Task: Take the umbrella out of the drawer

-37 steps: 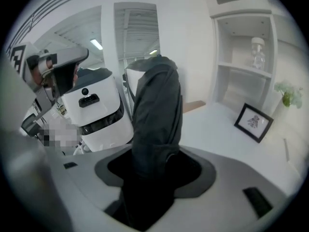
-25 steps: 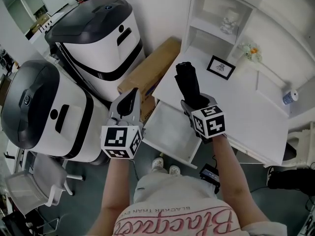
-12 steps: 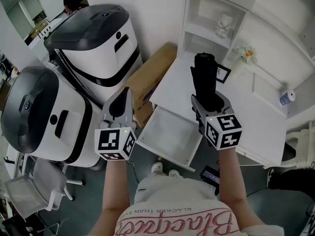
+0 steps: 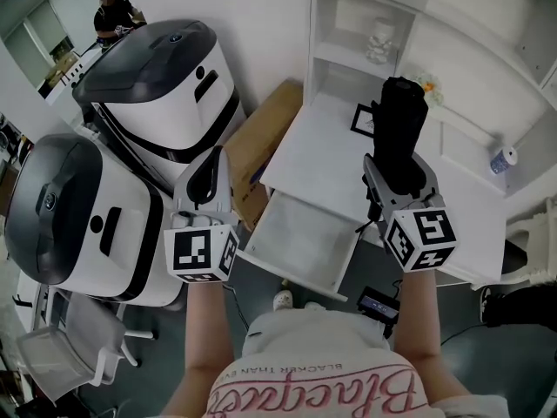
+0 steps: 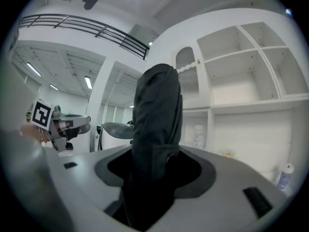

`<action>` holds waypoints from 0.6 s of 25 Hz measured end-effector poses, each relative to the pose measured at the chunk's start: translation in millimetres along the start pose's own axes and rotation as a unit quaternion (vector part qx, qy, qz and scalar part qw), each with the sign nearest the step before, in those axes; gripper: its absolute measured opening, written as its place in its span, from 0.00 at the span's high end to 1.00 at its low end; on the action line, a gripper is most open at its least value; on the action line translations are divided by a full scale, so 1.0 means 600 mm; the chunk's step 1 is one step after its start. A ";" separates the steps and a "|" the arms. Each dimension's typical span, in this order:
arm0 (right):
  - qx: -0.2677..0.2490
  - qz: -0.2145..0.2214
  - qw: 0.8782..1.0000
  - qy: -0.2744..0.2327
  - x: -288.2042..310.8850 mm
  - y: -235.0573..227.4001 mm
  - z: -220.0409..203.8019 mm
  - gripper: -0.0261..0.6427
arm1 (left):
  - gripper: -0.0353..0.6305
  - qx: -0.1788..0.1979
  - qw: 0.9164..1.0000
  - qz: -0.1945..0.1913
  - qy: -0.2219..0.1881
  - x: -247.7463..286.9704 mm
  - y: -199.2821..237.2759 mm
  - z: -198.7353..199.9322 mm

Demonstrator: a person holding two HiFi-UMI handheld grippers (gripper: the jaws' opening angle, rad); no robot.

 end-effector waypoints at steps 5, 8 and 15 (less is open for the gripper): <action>0.001 -0.023 0.999 -0.036 -0.023 -0.017 0.032 0.59 | 0.93 -0.002 1.000 -0.001 -0.012 0.007 0.000 0.017; -0.008 -0.030 0.998 -0.049 -0.033 -0.020 0.049 0.59 | 0.93 -0.004 1.000 0.000 -0.017 0.008 0.002 0.025; -0.008 -0.034 0.998 -0.059 -0.033 -0.014 0.067 0.59 | 0.93 -0.007 1.000 0.004 -0.029 0.008 0.014 0.039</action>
Point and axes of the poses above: the fingertips, and each gripper's own axes: x forward along the fingers, y to its left, z out of its top, the point moved 2 cm from there along -x, backward along the fingers, and after that the axes turned 7 degrees about -y, right-handed, at the moved point
